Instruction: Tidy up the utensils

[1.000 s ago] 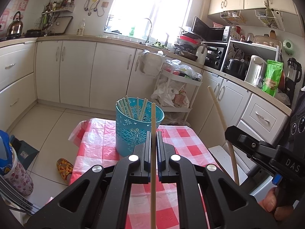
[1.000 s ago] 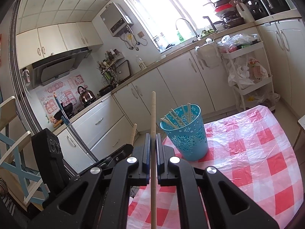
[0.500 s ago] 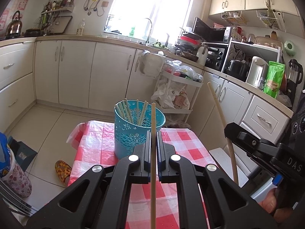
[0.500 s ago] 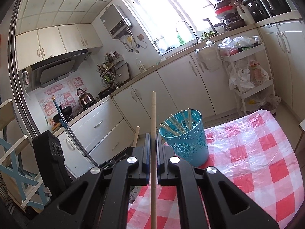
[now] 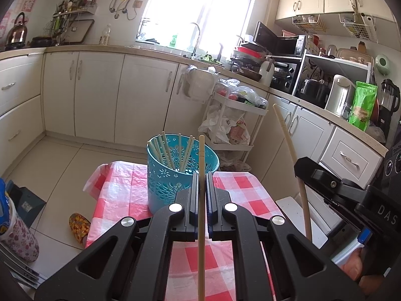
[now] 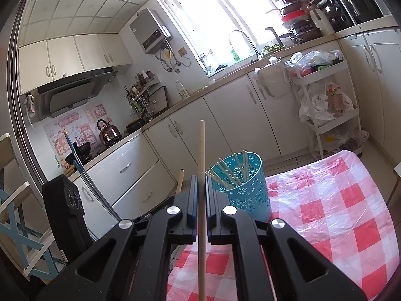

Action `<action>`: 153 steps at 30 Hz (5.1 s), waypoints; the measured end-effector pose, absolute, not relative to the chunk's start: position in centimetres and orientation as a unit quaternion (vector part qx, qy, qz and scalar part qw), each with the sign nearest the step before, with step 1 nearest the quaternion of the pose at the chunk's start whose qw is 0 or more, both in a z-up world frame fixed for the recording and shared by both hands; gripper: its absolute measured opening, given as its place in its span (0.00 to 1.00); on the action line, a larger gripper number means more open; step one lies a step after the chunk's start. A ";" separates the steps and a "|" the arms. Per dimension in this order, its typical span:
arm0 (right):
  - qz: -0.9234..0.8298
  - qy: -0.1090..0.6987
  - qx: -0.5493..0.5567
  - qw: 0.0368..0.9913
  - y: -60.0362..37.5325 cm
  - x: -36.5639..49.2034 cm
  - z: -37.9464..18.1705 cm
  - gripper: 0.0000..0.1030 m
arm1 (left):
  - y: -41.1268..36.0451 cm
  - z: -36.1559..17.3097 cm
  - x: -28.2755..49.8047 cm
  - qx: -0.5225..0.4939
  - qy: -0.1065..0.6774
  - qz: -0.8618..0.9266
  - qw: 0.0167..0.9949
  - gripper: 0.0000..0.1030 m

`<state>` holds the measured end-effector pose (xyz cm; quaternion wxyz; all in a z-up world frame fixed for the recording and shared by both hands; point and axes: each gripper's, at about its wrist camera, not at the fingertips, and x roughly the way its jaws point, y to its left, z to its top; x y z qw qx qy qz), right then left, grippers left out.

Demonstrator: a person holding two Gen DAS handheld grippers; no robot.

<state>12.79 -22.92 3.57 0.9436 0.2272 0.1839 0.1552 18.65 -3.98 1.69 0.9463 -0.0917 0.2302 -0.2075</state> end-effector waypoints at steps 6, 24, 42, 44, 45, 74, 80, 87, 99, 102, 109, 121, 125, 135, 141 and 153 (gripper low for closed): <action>0.152 0.174 0.226 0.946 -23.1 14.0 3.6 0.06 | -4.3 1.6 19.4 -0.092 0.228 -0.207 0.947 0.05; 0.153 0.149 0.226 0.951 -23.0 17.1 3.7 0.06 | -5.1 2.2 23.6 -0.096 0.220 -0.204 0.949 0.05; 0.151 0.120 0.214 0.958 -22.6 22.6 4.4 0.06 | -4.8 2.2 28.9 -0.112 0.208 -0.185 0.954 0.05; 0.149 0.115 0.215 0.958 -22.7 23.1 4.5 0.06 | -4.9 2.3 29.4 -0.114 0.204 -0.185 0.955 0.05; 0.148 0.112 0.215 0.959 -22.7 23.4 4.6 0.06 | -4.9 2.4 29.6 -0.114 0.203 -0.185 0.955 0.05; 0.144 0.100 0.208 0.962 -22.6 29.1 3.7 0.06 | -6.1 2.7 34.2 -0.130 0.176 -0.182 0.959 0.05; 0.135 0.098 0.201 0.965 -22.2 31.0 2.7 0.06 | -5.8 2.3 35.8 -0.151 0.162 -0.176 0.959 0.05; 0.120 0.114 0.204 0.965 -22.5 32.8 0.3 0.06 | -5.4 0.6 37.8 -0.178 0.158 -0.170 0.956 0.05; 0.119 0.126 0.207 0.963 -22.5 33.9 -1.1 0.06 | -4.6 0.8 38.0 -0.208 0.137 -0.174 0.953 0.05; 0.121 0.124 0.207 0.963 -22.3 33.9 -1.0 0.06 | -4.2 1.1 38.3 -0.216 0.133 -0.170 0.952 0.05; 0.121 0.127 0.206 0.963 -22.2 33.9 -1.0 0.06 | -3.7 1.9 38.5 -0.241 0.129 -0.178 0.945 0.05; 0.125 0.229 0.166 0.951 -21.7 34.8 -3.2 0.18 | -6.6 -1.6 39.8 -0.126 0.249 -0.153 0.948 0.04; 0.110 0.234 0.159 0.953 -22.0 33.6 -3.1 0.40 | -6.8 -2.0 39.1 -0.096 0.271 -0.141 0.947 0.06; 0.080 0.207 0.153 0.963 -22.6 26.6 0.4 0.63 | -4.5 -0.3 31.7 -0.070 0.273 -0.106 0.954 0.54; 0.057 0.252 0.127 0.958 -22.3 19.6 -0.2 0.79 | -2.8 0.1 24.9 -0.053 0.286 -0.083 0.953 0.75; 0.037 0.304 0.123 0.944 -21.6 7.4 1.2 0.91 | -0.7 1.5 11.1 -0.040 0.293 -0.058 0.954 0.92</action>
